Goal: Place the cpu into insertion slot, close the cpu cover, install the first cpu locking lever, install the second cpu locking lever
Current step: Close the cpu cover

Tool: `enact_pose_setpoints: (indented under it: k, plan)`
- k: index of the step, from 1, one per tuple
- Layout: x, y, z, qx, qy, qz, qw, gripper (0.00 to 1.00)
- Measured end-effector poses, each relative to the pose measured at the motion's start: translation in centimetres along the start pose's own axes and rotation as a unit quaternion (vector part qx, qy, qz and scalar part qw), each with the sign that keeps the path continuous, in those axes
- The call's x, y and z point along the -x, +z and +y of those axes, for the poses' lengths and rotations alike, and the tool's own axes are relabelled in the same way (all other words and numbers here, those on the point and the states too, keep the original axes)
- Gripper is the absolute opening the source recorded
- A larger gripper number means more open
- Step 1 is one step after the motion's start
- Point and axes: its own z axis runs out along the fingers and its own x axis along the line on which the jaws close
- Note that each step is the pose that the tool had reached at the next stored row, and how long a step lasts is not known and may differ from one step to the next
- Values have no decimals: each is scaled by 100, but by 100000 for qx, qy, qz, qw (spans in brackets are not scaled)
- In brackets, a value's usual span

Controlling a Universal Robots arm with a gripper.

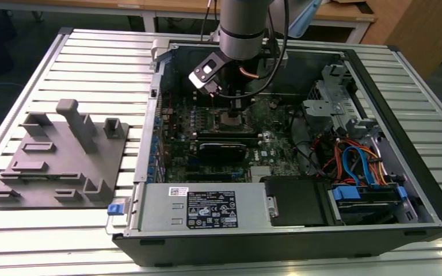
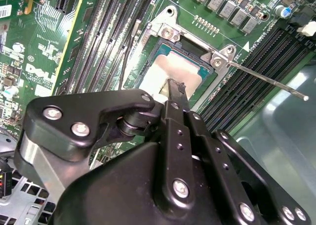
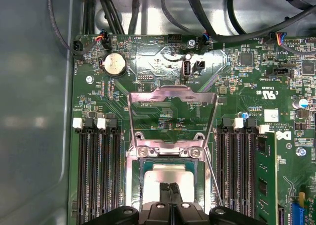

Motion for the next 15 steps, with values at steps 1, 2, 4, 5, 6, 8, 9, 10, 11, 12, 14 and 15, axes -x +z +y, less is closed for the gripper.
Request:
enact_pose_setpoints:
  k: [1, 2, 4, 5, 6, 8, 9, 10, 11, 12, 14, 15]
  plan:
    - [0, -1, 0, -10, 0, -1, 100000, 10]
    - [0, -1, 0, -10, -1, 1, 100000, 10]
    - [0, -2, 1, -18, -2, 3, 100000, 10]
    - [0, -2, 5, -70, -11, -2, 100000, 10]
    - [0, -1, 13, -186, 0, -3, 100000, 10]
    - [0, -1, 22, -366, 9, -11, 99999, 10]
    - [0, -1, 22, -457, 13, -10, 99999, 10]
    - [0, -1, 22, -485, 11, -13, 99999, 10]
    - [0, -1, 22, -514, 12, -14, 99999, 10]
    - [0, -1, 22, -536, 14, -6, 99999, 10]
    - [0, -1, 23, -590, 11, -8, 99998, 10]
    - [0, -1, 23, -609, 11, -9, 99998, 10]
